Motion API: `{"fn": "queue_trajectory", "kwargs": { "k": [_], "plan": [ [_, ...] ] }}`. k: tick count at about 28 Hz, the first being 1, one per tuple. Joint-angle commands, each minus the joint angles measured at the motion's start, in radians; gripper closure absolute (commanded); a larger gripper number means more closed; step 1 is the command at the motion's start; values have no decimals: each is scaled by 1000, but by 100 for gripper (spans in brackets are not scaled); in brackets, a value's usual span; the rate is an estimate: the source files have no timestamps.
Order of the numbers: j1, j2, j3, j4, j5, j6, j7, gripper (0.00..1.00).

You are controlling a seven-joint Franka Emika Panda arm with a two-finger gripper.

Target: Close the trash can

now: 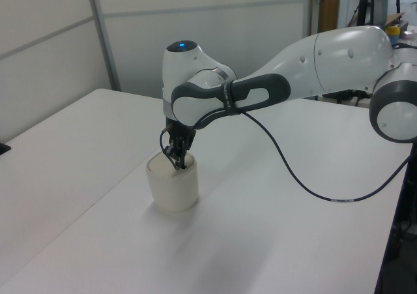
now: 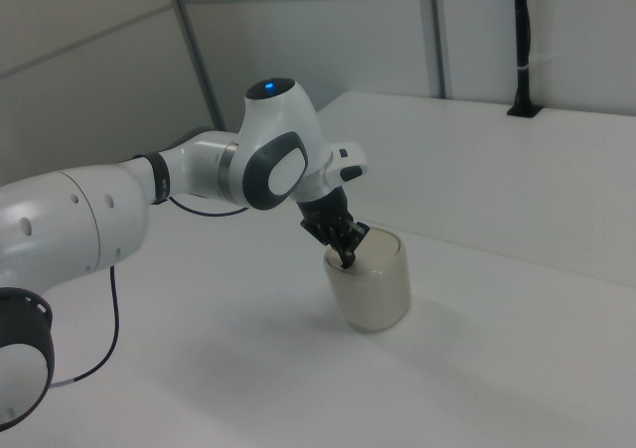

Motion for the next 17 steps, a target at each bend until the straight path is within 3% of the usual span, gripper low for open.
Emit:
{"fn": "queue_trajectory", "kwargs": {
  "k": [1, 8, 17],
  "plan": [
    [5, 9, 0, -11, -1, -13, -29, 100],
    [5, 11, 0, -2, 2, -14, -23, 100],
    [2, -58, -1, 4, 39, -42, -17, 100]
  ]
}}
